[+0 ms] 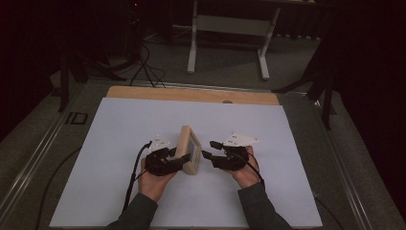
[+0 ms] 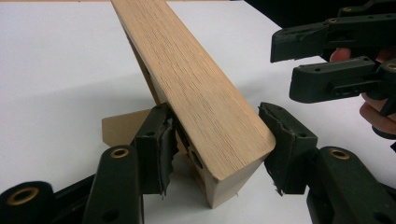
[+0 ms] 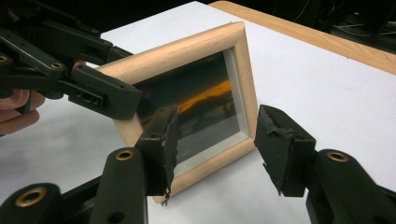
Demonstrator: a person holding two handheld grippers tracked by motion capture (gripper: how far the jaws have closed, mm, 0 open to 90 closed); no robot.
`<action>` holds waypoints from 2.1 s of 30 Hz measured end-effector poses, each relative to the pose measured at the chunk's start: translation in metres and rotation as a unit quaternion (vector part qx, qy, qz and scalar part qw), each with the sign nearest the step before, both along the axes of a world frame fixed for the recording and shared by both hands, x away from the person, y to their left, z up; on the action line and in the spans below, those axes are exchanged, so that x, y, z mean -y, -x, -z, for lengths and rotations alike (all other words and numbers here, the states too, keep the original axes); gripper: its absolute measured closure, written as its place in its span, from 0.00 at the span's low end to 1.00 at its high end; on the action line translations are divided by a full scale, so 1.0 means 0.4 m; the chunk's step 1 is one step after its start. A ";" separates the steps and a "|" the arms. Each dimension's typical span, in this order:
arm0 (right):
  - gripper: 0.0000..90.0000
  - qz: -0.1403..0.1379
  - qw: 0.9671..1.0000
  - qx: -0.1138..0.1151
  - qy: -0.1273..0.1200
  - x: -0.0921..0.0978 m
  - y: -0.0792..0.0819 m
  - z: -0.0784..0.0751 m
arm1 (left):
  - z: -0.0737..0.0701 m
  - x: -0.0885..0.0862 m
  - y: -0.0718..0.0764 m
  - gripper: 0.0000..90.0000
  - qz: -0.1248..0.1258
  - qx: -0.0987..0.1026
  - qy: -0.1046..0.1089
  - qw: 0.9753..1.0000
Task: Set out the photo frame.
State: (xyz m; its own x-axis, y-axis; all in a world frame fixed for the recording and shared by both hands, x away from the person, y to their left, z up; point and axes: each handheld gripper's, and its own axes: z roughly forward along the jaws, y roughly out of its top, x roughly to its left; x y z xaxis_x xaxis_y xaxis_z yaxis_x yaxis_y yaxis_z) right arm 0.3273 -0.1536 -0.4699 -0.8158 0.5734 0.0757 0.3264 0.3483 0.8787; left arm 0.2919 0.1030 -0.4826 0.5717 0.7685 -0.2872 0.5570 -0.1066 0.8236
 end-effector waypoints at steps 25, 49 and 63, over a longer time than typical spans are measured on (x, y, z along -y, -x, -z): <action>0.54 0.009 1.000 0.007 -0.009 0.015 -0.001 -0.012 | -0.004 0.001 0.003 0.59 -0.007 0.001 -0.008 1.000; 0.55 0.036 0.998 0.024 -0.037 0.041 -0.001 -0.040 | -0.009 0.018 0.018 0.67 0.016 0.033 -0.034 0.999; 0.89 0.065 0.995 0.049 -0.063 0.050 0.006 -0.067 | -0.007 0.034 0.037 0.67 0.047 0.064 -0.060 0.995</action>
State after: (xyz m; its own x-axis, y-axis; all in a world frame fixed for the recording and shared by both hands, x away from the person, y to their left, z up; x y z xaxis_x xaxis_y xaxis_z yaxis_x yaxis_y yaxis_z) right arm 0.3247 -0.1737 -0.4431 -0.7424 0.6656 0.0770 0.2716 0.1938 0.9427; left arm 0.2772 0.0893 -0.4797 0.6689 0.7341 -0.1170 0.4309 -0.2546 0.8657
